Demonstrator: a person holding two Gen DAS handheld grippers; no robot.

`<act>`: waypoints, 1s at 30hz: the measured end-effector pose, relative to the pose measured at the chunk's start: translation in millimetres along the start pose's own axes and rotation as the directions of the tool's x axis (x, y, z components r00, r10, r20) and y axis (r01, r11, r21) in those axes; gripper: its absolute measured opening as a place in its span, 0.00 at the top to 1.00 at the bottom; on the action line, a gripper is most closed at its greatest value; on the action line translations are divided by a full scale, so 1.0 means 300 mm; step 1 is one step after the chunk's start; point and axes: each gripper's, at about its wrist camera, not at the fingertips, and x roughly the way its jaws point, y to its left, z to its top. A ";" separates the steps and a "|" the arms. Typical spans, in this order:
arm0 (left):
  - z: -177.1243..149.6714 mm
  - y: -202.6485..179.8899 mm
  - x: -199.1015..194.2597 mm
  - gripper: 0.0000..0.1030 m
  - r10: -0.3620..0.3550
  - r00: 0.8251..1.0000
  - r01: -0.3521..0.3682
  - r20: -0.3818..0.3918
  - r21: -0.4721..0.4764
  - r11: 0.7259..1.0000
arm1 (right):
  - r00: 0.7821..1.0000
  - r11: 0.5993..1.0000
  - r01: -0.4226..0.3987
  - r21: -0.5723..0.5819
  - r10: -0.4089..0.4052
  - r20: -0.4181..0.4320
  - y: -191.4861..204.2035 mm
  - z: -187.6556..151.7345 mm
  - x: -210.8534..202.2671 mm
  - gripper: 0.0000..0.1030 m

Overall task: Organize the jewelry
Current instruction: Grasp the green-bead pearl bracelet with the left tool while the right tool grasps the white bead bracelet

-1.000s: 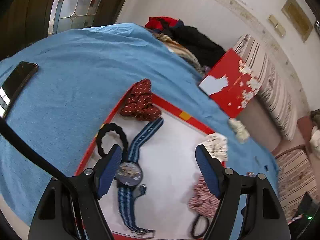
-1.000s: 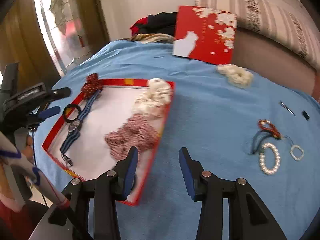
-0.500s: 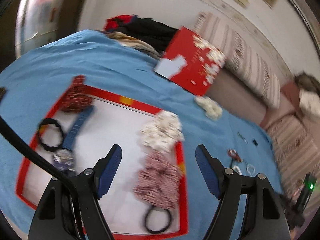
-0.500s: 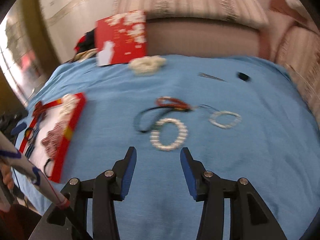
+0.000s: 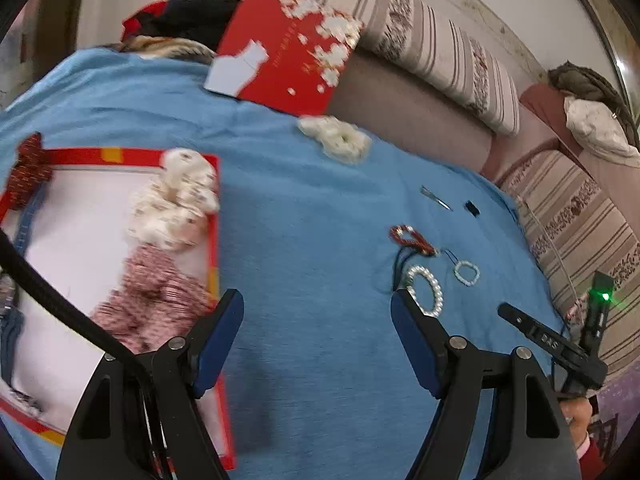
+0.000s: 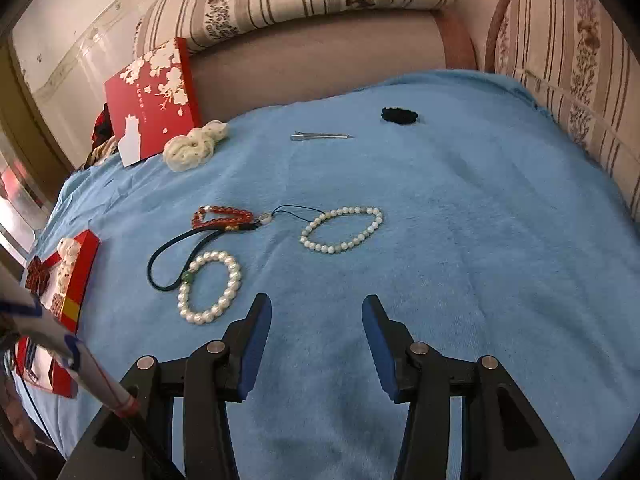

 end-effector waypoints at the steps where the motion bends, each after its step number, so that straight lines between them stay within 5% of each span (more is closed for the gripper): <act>1: -0.003 -0.012 0.018 0.27 -0.005 1.000 0.005 -0.011 0.002 1.000 | 1.000 1.000 -0.015 0.005 0.015 -0.006 -0.008 0.000 0.013 0.50; 6: -0.009 -0.063 0.097 0.27 -0.029 0.998 0.029 -0.051 -0.003 1.000 | 0.993 0.995 -0.104 0.005 0.104 -0.054 0.011 -0.004 0.076 0.50; 15: 0.018 -0.155 0.268 0.27 -0.072 0.990 0.078 -0.125 0.042 0.996 | 0.986 0.987 -0.149 0.059 0.153 -0.062 -0.014 0.042 0.122 0.51; 21: 0.026 -0.142 0.299 0.27 -0.104 0.984 0.105 -0.144 -0.003 0.994 | 0.970 0.974 -0.226 0.006 0.225 -0.092 0.072 0.055 0.161 0.59; 26: 0.022 -0.141 0.281 0.31 -0.133 0.981 0.133 -0.143 -0.012 0.991 | 0.988 0.987 -0.144 -0.076 0.139 -0.071 0.116 0.063 0.161 0.59; 30: -0.005 -0.212 0.307 0.38 -0.184 0.963 0.195 -0.198 0.036 0.980 | 0.992 0.994 -0.112 0.018 0.113 -0.056 0.016 0.088 0.153 0.59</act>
